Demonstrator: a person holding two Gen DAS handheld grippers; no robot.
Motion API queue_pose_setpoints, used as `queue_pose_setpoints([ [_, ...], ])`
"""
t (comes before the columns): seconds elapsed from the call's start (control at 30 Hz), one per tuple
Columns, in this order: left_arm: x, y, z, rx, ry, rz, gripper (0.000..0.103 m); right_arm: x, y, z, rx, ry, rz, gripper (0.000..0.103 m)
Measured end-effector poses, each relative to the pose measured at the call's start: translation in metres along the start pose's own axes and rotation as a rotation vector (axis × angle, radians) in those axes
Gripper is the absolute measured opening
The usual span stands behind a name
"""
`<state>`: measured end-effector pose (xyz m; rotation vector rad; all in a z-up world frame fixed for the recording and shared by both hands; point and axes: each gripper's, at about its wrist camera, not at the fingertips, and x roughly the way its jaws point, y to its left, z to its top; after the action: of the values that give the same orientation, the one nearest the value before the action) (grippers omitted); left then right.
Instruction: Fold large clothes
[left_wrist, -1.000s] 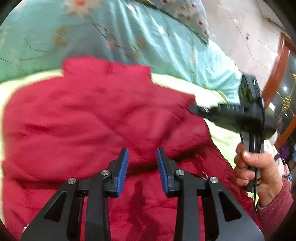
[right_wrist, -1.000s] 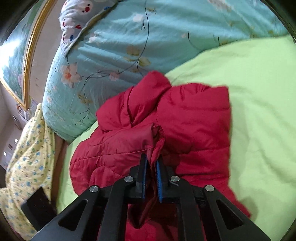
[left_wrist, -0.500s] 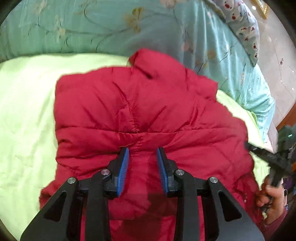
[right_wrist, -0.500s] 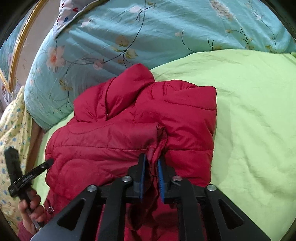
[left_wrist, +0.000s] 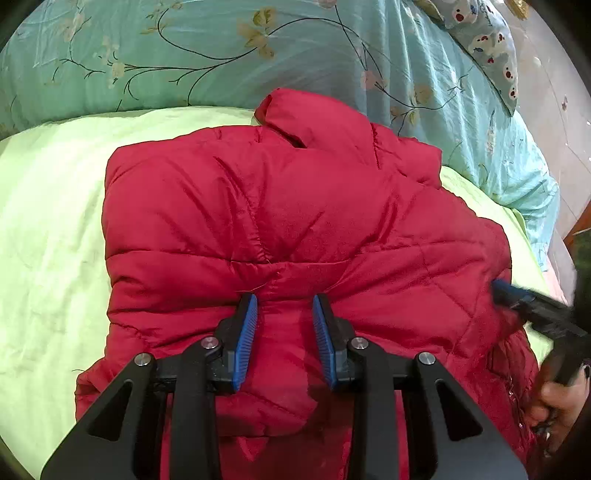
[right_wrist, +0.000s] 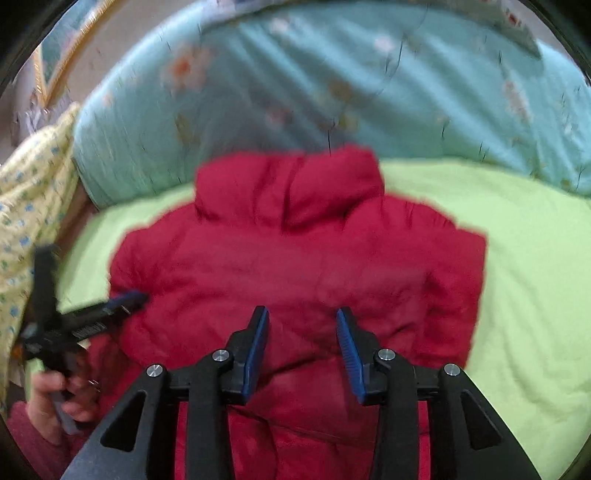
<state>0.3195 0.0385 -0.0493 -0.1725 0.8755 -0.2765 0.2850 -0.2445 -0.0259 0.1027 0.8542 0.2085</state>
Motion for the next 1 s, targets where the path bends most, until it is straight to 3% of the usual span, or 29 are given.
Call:
queue_pose_setpoints([
  [0.1,-0.006,0.000,-0.001,0.012,-0.001,-0.009,0.029,0.024,-0.008,-0.008,-0.012,0.043,-0.063,0.036],
  [0.3,-0.036,0.014,-0.003,-0.006,-0.038,-0.019,0.029,0.034,-0.011,-0.008,-0.004,0.060,-0.075,0.036],
  [0.5,-0.015,0.029,-0.008,-0.037,0.027,-0.006,0.029,0.035,-0.011,-0.008,0.026,0.049,-0.057,0.036],
  [0.7,-0.010,0.024,-0.009,-0.026,0.022,0.034,0.029,-0.005,-0.003,-0.009,0.036,-0.018,-0.033,0.039],
  [0.83,-0.016,0.026,-0.010,-0.040,0.007,0.014,0.029,0.015,-0.010,-0.015,0.039,0.059,-0.062,0.038],
  [1.0,-0.022,0.032,-0.016,-0.036,0.010,0.008,0.029,0.024,-0.021,-0.018,0.069,0.067,-0.046,0.036],
])
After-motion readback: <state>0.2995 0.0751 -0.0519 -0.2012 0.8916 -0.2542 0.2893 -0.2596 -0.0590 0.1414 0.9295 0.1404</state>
